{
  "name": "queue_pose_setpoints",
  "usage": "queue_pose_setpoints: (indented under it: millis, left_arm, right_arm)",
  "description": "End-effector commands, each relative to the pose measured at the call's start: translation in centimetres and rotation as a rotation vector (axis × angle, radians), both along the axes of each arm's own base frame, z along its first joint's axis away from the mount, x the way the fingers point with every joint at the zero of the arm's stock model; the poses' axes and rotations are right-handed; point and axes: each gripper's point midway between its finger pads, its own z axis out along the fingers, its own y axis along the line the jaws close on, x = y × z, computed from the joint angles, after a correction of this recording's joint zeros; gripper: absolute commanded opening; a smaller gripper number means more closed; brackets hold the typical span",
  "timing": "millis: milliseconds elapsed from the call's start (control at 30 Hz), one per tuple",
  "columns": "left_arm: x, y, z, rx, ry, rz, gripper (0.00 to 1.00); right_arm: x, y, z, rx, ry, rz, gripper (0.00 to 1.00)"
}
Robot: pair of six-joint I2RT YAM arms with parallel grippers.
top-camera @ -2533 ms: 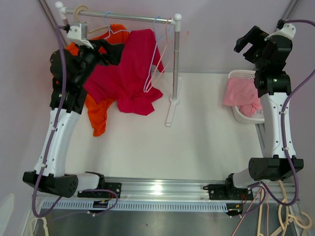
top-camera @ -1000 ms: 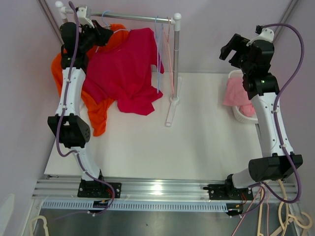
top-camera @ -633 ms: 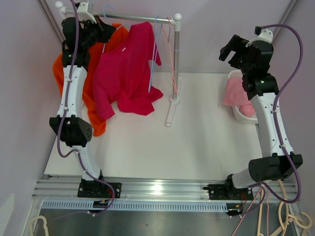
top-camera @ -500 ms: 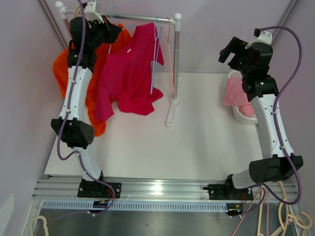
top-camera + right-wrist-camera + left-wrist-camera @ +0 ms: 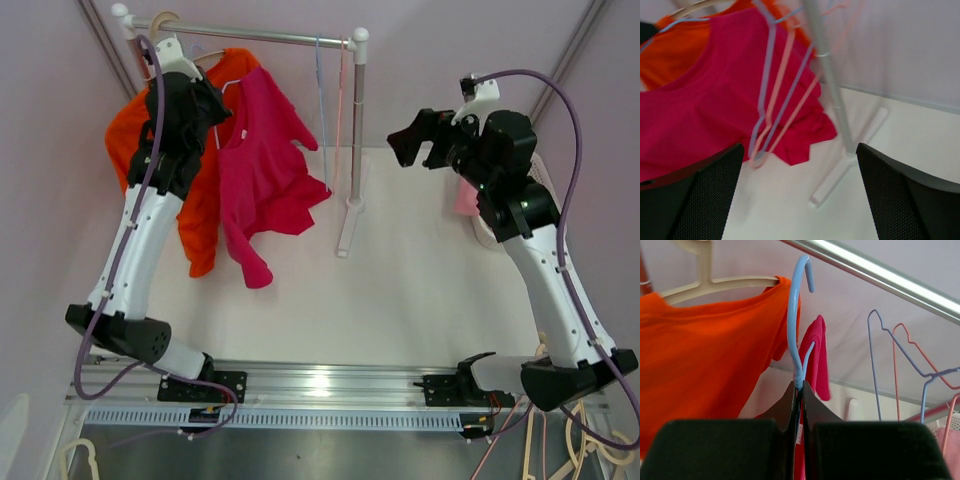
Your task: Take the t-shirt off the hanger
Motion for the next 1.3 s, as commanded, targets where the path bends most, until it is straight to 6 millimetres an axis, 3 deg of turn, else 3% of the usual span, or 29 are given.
queue_pose_setpoints:
  millis: [0,33,67,133,167,200,233,300,333,533,700,767,833,933,967,1067,1267]
  left_arm:
    - [-3.9,2.3,3.5,-0.081,-0.104,0.133,0.01]
    - [-5.4,2.6,4.5,-0.096,-0.13,0.137,0.01]
    - [-6.0,2.6,4.1,-0.097,-0.118,0.163,0.01]
    - [-7.5,3.1,3.7,-0.109,-0.087,0.225,0.01]
    - [-8.5,3.8,3.3,-0.116,-0.056,0.297,0.01]
    - [-9.2,3.9,3.8,-0.123,-0.055,0.311,0.01]
    - [-9.3,3.5,3.4,-0.115,-0.031,0.308,0.01]
    - [-10.3,2.9,4.0,-0.13,-0.023,0.294,0.01]
    - [-10.6,2.7,3.5,-0.115,-0.001,0.289,0.01]
    - [-11.1,1.8,3.5,-0.092,-0.009,0.265,0.01]
    - [-11.1,1.3,3.1,-0.112,0.012,0.251,0.01]
    - [-10.6,0.9,2.7,-0.11,0.005,0.237,0.01]
    - [-10.5,0.8,2.5,-0.099,0.009,0.238,0.01]
    - [-10.0,0.7,2.3,-0.083,0.012,0.244,0.01]
    - [-9.8,0.7,2.4,-0.082,0.009,0.245,0.01]
    - [-8.0,0.2,2.4,-0.041,-0.009,0.234,0.01]
    - [-2.4,0.8,1.7,-0.007,0.022,0.272,0.01]
  right_arm:
    - [-5.6,4.4,2.1,-0.018,-0.095,0.264,0.99]
    - [-6.8,6.1,1.4,-0.04,-0.089,0.339,1.0]
    - [-9.6,9.4,0.7,-0.065,-0.085,0.464,1.0]
    - [-11.7,12.2,-1.5,-0.139,-0.093,0.548,0.99]
    - [-14.2,14.8,-2.1,-0.151,-0.11,0.64,1.0]
    - [-15.0,15.8,-2.8,-0.159,-0.113,0.668,0.99]
    - [-15.4,16.9,-5.0,-0.182,-0.085,0.691,1.0]
    - [-17.5,19.5,-5.8,-0.158,-0.115,0.768,1.0]
    - [-17.8,20.5,-7.6,-0.162,-0.084,0.787,0.99]
    - [-19.8,25.7,-9.3,-0.135,-0.119,0.863,0.99]
    - [-19.0,29.7,-9.9,-0.092,-0.152,0.866,1.0]
    - [-19.0,30.6,-10.0,-0.072,-0.148,0.871,1.0]
    - [-18.9,31.5,-10.7,-0.08,-0.129,0.875,0.84]
    - [-19.2,31.8,-11.9,-0.095,-0.097,0.875,0.17]
    - [-19.6,31.8,-12.3,-0.102,-0.079,0.883,0.0]
    - [-21.3,30.9,-14.0,-0.136,-0.048,0.887,0.0]
    - [-28.0,27.6,-18.5,-0.186,0.02,0.935,0.0]
